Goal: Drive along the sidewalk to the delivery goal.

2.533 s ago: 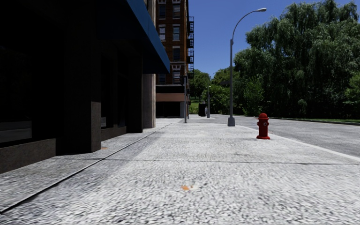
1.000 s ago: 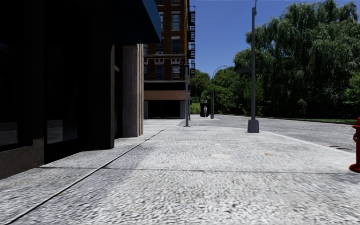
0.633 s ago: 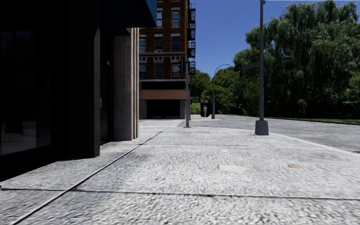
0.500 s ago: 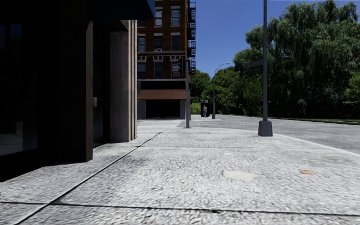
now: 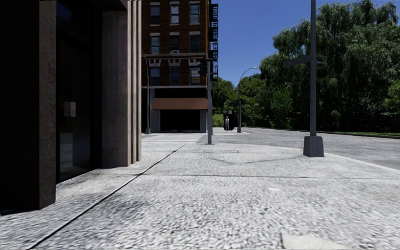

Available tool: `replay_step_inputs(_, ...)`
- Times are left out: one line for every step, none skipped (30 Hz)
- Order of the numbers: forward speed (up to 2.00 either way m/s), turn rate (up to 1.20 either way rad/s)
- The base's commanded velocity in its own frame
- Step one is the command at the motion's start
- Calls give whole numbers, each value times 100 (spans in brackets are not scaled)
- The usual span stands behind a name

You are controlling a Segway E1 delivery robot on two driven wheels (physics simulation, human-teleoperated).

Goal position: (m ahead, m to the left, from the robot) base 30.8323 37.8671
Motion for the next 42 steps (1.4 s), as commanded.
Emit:
replay_step_inputs(200, 0)
replay_step_inputs(200, 0)
replay_step_inputs(200, 0)
replay_step_inputs(200, 0)
replay_step_inputs(200, 0)
replay_step_inputs(200, 0)
replay_step_inputs(200, 2)
replay_step_inputs(200, 6)
replay_step_inputs(200, 6)
replay_step_inputs(200, 10)
replay_step_inputs(200, 11)
replay_step_inputs(200, 12)
replay_step_inputs(200, 12)
replay_step_inputs(200, 13)
replay_step_inputs(200, 15)
replay_step_inputs(200, 16)
replay_step_inputs(200, 16)
replay_step_inputs(200, 18)
replay_step_inputs(200, 20)
replay_step_inputs(200, 20)
replay_step_inputs(200, 20)
replay_step_inputs(200, 22)
replay_step_inputs(200, 25)
replay_step_inputs(200, 28)
replay_step_inputs(200, 28)
replay_step_inputs(200, 31)
replay_step_inputs(200, 33)
replay_step_inputs(200, 36)
replay_step_inputs(200, 36)
replay_step_inputs(200, 37)
replay_step_inputs(200, 41)
replay_step_inputs(200, 43)
replay_step_inputs(200, 43)
replay_step_inputs(200, 43)
replay_step_inputs(200, 43)
replay_step_inputs(200, 43)
replay_step_inputs(200, 43)
replay_step_inputs(200, 43)
replay_step_inputs(200, 43)
replay_step_inputs(200, 43)
replay_step_inputs(200, 43)
replay_step_inputs(200, 0)
